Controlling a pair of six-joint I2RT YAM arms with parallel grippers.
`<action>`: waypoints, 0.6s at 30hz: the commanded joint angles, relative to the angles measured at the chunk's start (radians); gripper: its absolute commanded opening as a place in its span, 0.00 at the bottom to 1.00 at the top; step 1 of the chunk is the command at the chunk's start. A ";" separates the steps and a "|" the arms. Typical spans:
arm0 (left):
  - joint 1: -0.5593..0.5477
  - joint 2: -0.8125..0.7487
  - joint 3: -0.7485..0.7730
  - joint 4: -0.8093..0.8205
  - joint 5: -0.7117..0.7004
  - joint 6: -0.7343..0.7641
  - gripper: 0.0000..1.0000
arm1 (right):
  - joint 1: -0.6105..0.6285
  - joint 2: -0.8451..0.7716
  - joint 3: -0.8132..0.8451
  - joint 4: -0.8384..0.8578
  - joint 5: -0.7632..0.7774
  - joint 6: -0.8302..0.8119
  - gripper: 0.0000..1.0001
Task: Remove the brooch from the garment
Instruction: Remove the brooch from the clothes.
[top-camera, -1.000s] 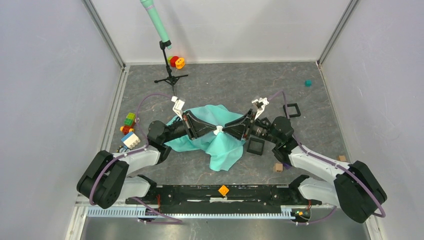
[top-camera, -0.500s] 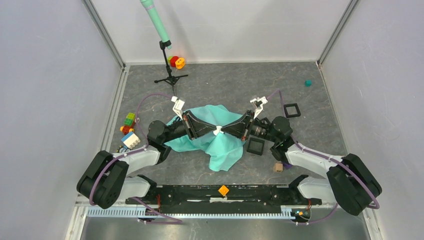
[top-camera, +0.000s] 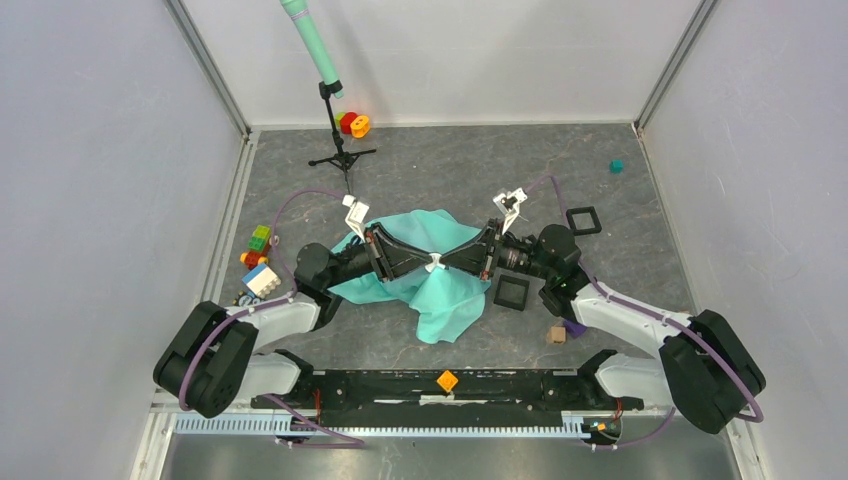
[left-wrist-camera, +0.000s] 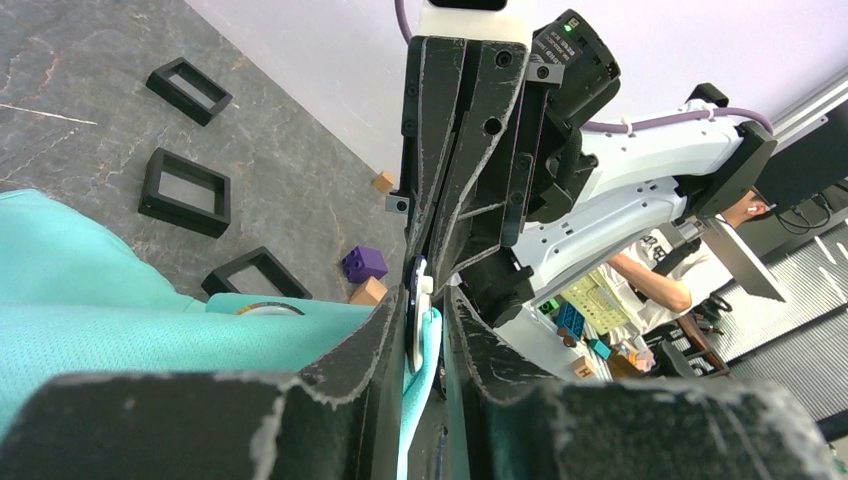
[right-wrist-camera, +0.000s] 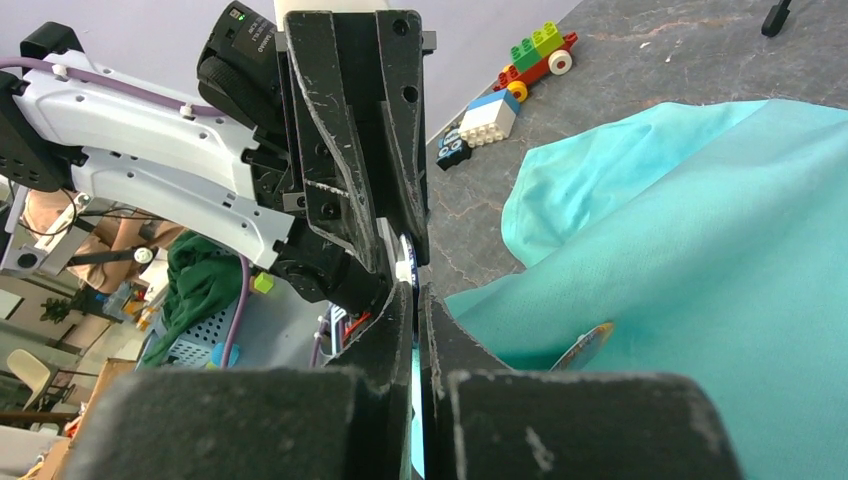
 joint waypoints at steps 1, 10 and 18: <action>-0.001 -0.013 -0.012 0.051 0.021 -0.012 0.27 | -0.006 -0.021 0.050 0.009 -0.008 -0.011 0.00; 0.000 -0.023 -0.022 0.033 0.013 -0.003 0.41 | -0.009 -0.023 0.051 0.015 -0.020 -0.010 0.00; 0.002 -0.031 -0.007 0.024 0.017 -0.001 0.24 | -0.011 -0.026 0.045 0.006 -0.026 -0.013 0.00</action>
